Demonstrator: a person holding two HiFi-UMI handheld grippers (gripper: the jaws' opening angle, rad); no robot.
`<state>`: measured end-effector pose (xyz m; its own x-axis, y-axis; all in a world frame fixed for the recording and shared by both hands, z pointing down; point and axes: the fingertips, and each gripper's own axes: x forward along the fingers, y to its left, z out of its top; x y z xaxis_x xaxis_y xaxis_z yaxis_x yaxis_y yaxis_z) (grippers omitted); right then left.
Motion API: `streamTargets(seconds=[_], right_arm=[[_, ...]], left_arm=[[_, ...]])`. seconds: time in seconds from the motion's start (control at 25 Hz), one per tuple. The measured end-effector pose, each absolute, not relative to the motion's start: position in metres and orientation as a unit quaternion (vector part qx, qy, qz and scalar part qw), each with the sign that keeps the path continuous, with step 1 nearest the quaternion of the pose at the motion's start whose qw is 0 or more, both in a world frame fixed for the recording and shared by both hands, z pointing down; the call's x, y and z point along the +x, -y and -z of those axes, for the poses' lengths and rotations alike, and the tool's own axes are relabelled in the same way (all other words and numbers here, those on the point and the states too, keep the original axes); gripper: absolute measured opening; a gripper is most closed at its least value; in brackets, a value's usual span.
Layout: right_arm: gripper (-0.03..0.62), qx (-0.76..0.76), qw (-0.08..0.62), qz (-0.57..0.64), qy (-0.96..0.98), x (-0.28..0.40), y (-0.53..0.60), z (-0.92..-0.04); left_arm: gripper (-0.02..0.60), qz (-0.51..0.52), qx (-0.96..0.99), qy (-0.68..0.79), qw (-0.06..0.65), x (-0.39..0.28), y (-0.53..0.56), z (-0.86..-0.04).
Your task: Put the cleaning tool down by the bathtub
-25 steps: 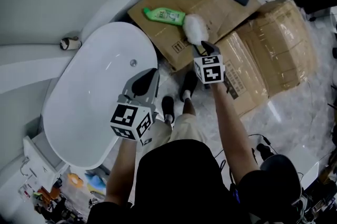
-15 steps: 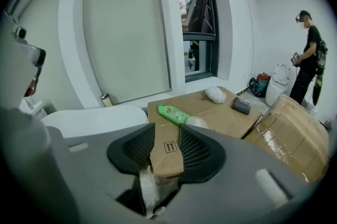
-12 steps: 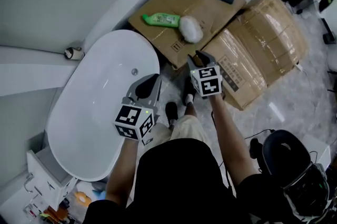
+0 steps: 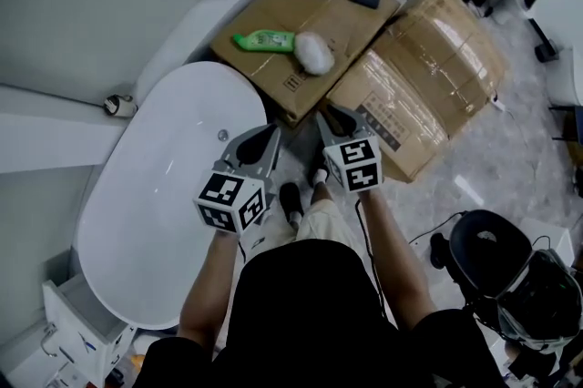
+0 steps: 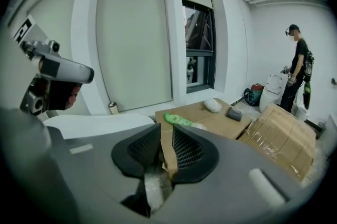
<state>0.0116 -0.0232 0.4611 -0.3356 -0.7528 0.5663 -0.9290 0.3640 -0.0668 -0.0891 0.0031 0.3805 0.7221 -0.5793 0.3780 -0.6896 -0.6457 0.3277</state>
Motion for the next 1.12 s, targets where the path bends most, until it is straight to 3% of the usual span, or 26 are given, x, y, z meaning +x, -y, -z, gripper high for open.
streamTargets(seconds=[1.12], right_arm=[[0.018, 0.552, 0.124, -0.099, 0.819, -0.009, -0.04, -0.318]], left_arm=[[-0.003, -0.082, 0.926, 0.335, 0.154, -0.082, -0.016, -0.317]])
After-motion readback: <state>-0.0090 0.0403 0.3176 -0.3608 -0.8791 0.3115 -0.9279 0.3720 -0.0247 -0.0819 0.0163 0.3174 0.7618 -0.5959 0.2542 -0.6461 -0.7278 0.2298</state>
